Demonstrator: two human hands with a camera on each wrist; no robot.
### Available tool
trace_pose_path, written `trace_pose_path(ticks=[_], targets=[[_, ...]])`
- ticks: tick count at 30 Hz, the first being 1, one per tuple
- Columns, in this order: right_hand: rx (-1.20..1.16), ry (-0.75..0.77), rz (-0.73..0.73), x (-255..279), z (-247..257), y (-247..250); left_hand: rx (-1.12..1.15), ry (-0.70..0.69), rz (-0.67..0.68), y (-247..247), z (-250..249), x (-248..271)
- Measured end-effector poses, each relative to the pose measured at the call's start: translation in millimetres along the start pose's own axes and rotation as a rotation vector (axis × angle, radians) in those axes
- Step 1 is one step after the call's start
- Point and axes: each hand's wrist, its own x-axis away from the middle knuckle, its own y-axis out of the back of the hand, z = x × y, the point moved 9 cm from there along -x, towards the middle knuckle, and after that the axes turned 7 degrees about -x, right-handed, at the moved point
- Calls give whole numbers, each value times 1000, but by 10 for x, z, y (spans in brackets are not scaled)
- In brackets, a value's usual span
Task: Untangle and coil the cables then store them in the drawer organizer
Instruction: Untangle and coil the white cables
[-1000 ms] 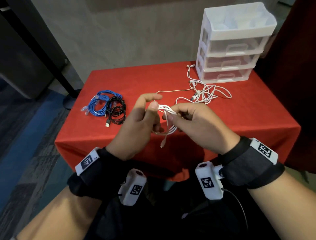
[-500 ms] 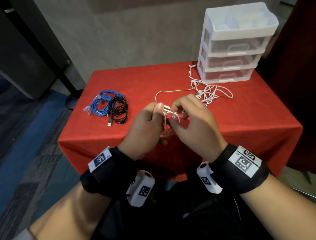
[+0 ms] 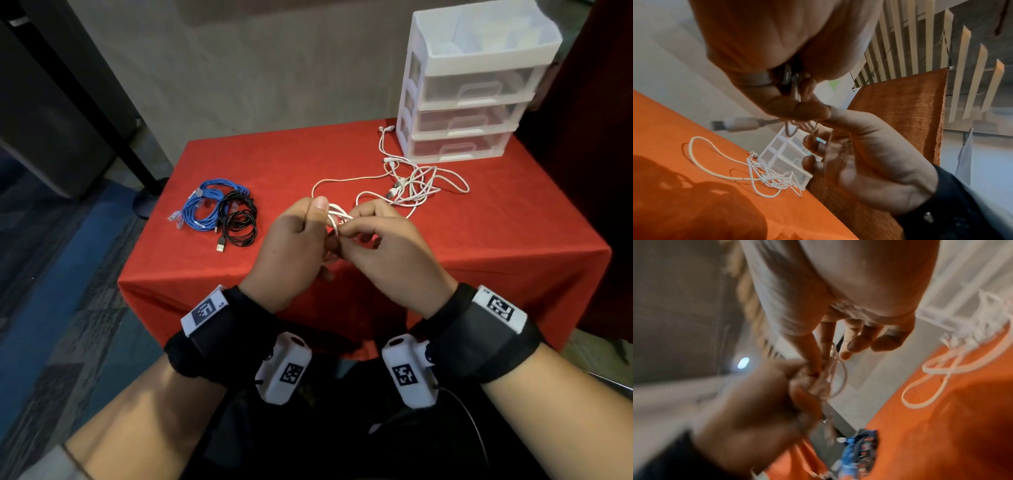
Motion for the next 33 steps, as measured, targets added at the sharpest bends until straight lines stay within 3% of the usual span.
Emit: trace_pose_path(ticks=[4, 7, 9, 11, 14, 18, 20, 25, 29, 33], targets=[[-442, -315, 5, -40, -110, 83, -141, -151, -7, 38, -46, -11], [-564, -363, 25, -74, -77, 128, -271, -244, 13, 70, -82, -29], [-448, -303, 6, -109, -54, 251, -293, -220, 70, 89, -33, -58], [-134, -160, -5, -154, 18, 384, -233, -172, 153, 81, 25, -58], [342, 9, -76, -169, 52, 454, 48, -59, 293, -6, 69, 39], [545, 105, -93, -103, 56, 323, 236, -3, 294, -58, 20, 137], [441, 51, -12, -101, 10, 230, 288, 10, 300, -95, 2, 174], [-283, -243, 173, 14, 26, 3, 341, 2, 226, -72, -46, 158], [-471, -343, 224, 83, -36, -66, 301, -49, 184, -33, -114, 129], [-460, -326, 122, 73, -10, 50, 247, -116, 171, -54, -123, 132]])
